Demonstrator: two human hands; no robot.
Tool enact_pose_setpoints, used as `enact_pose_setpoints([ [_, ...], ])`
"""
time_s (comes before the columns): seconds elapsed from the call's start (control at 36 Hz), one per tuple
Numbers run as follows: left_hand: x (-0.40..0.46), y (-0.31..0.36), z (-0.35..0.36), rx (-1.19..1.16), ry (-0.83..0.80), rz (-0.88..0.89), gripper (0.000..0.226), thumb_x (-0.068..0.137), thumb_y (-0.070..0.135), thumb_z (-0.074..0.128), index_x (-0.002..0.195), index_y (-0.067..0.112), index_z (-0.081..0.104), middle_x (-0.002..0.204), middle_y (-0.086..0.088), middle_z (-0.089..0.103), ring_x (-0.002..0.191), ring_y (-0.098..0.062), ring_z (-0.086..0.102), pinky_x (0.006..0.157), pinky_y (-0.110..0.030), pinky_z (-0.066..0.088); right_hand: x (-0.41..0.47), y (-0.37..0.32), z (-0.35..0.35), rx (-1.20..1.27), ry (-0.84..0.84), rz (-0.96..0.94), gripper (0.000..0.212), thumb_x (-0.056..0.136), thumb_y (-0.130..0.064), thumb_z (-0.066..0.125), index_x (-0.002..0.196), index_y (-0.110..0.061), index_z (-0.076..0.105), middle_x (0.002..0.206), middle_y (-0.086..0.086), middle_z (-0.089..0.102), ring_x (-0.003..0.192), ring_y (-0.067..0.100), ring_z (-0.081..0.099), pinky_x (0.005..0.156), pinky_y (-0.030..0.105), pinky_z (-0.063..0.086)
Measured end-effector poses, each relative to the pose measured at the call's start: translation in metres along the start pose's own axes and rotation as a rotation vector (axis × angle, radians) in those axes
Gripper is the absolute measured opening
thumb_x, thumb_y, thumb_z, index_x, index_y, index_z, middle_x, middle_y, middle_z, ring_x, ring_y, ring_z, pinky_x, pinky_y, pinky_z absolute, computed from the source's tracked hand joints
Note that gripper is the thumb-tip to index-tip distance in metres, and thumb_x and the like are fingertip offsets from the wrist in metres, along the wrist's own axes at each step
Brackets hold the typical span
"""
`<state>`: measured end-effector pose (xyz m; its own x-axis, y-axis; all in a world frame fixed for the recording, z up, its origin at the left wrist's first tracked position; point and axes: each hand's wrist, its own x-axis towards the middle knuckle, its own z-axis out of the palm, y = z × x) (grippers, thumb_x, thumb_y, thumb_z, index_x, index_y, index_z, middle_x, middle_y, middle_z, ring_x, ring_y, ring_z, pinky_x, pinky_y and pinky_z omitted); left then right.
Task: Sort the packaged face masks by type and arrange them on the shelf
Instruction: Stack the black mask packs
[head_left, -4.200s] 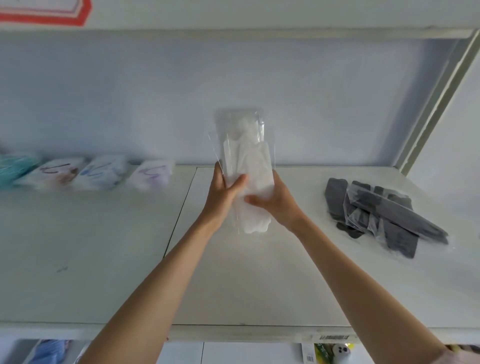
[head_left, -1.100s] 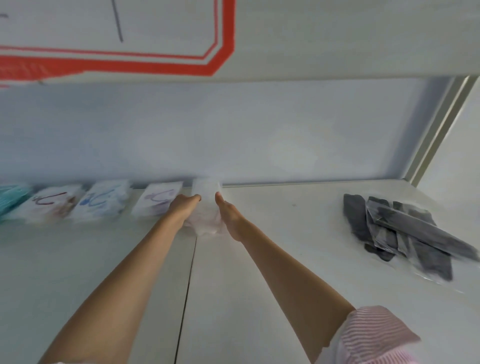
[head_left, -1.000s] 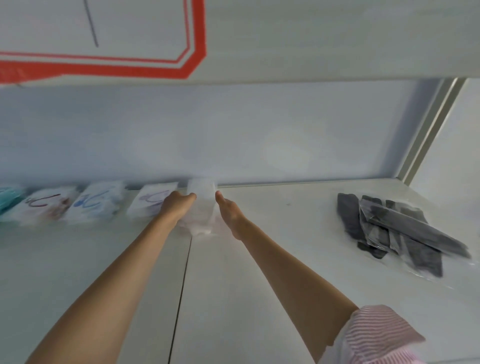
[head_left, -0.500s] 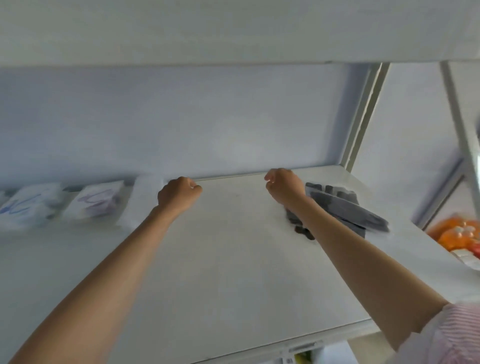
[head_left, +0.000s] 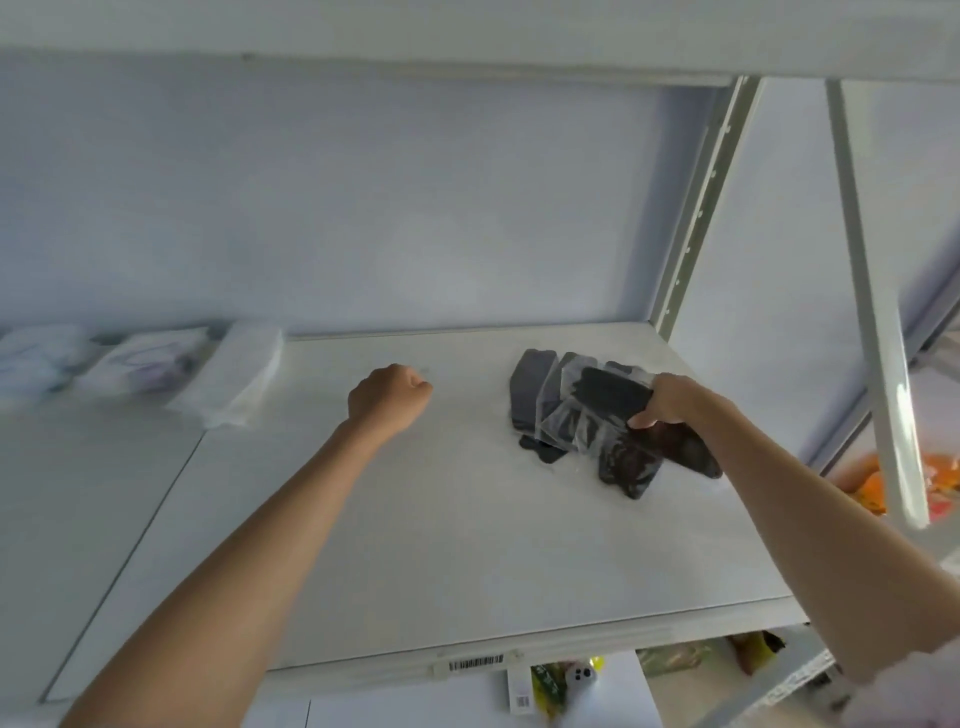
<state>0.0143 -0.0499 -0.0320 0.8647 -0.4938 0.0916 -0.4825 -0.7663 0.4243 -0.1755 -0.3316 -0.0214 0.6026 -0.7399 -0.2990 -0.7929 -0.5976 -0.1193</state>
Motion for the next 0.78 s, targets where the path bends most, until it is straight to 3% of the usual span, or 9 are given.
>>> enact_pose_setpoints([
  [0.11,-0.005,0.012,0.010,-0.092,-0.054,-0.004,0.023,0.089,0.028,0.047,0.072,0.014,0.056,0.078,-0.008,0.060,0.083,-0.030,0.060,0.066,-0.030,0.038,-0.001,-0.007,-0.009,0.310,0.140,-0.072,0.037,0.088,-0.031,0.066,0.110,-0.003,0.057,0.094,0.010,0.061,0.084,0.026,0.058,0.073,0.030,0.044],
  [0.17,-0.004,0.023,0.015,-0.278,-0.128,0.006,0.029,0.090,0.038,0.049,0.076,0.015,0.058,0.080,-0.009,0.062,0.086,-0.028,0.061,0.071,-0.032,0.043,-0.006,-0.020,-0.007,0.700,0.110,-0.148,0.034,0.090,-0.030,0.063,0.110,-0.005,0.056,0.099,0.012,0.065,0.089,0.031,0.063,0.081,0.035,0.051],
  [0.22,-0.006,0.039,0.019,-0.583,-0.251,0.000,0.039,0.091,0.050,0.048,0.094,0.015,0.066,0.095,-0.005,0.067,0.093,-0.023,0.062,0.084,-0.033,0.047,-0.013,-0.038,0.002,1.048,-0.007,-0.193,0.042,0.089,-0.033,0.065,0.115,-0.001,0.056,0.104,0.014,0.068,0.096,0.033,0.065,0.091,0.043,0.052],
  [0.31,-0.012,0.061,0.026,-0.832,-0.392,-0.012,0.045,0.098,0.052,0.041,0.109,0.014,0.063,0.099,0.000,0.067,0.093,-0.017,0.064,0.088,-0.035,0.049,-0.029,-0.069,0.022,1.216,-0.102,-0.219,0.044,0.088,-0.033,0.065,0.118,-0.001,0.057,0.106,0.014,0.069,0.098,0.030,0.066,0.094,0.042,0.051],
  [0.47,-0.011,0.076,0.042,-0.997,-0.301,0.012,0.020,0.099,0.022,0.053,0.091,0.007,0.062,0.079,-0.008,0.059,0.070,-0.017,0.058,0.056,-0.020,0.051,-0.040,-0.101,0.047,1.398,-0.201,-0.205,0.051,0.089,-0.037,0.063,0.116,0.006,0.059,0.104,0.020,0.070,0.095,0.031,0.068,0.090,0.043,0.054],
  [0.56,-0.003,0.066,0.051,-0.913,-0.164,-0.025,0.022,0.098,0.026,0.052,0.085,0.008,0.056,0.069,-0.008,0.047,0.064,-0.021,0.043,0.061,-0.030,0.041,-0.039,-0.081,0.045,1.060,0.053,-0.085,0.054,0.093,-0.047,0.053,0.118,0.000,0.059,0.092,0.013,0.067,0.080,0.024,0.063,0.077,0.037,0.053],
  [0.64,0.003,0.056,0.050,-0.837,-0.087,-0.034,0.032,0.097,0.028,0.050,0.071,0.014,0.038,0.060,-0.001,0.032,0.060,-0.020,0.031,0.061,-0.031,0.027,-0.039,-0.039,0.049,0.401,0.403,0.185,0.065,0.092,-0.053,0.048,0.136,-0.006,0.042,0.131,0.014,0.048,0.120,0.032,0.044,0.097,0.042,0.039],
  [0.69,0.005,0.052,0.048,-0.833,-0.065,-0.021,0.035,0.097,0.027,0.049,0.068,0.015,0.034,0.059,0.000,0.030,0.058,-0.018,0.028,0.058,-0.031,0.024,-0.043,-0.017,0.053,0.224,0.372,0.279,0.076,0.088,-0.060,0.048,0.139,-0.005,0.038,0.138,0.014,0.038,0.128,0.034,0.033,0.101,0.041,0.033],
  [0.78,0.005,0.049,0.047,-0.819,-0.048,-0.009,0.038,0.098,0.025,0.049,0.065,0.016,0.031,0.059,0.000,0.029,0.057,-0.017,0.027,0.056,-0.031,0.022,-0.042,-0.001,0.056,0.195,0.251,0.335,0.088,0.083,-0.071,0.047,0.138,-0.003,0.040,0.145,0.015,0.030,0.133,0.036,0.025,0.106,0.042,0.028],
])
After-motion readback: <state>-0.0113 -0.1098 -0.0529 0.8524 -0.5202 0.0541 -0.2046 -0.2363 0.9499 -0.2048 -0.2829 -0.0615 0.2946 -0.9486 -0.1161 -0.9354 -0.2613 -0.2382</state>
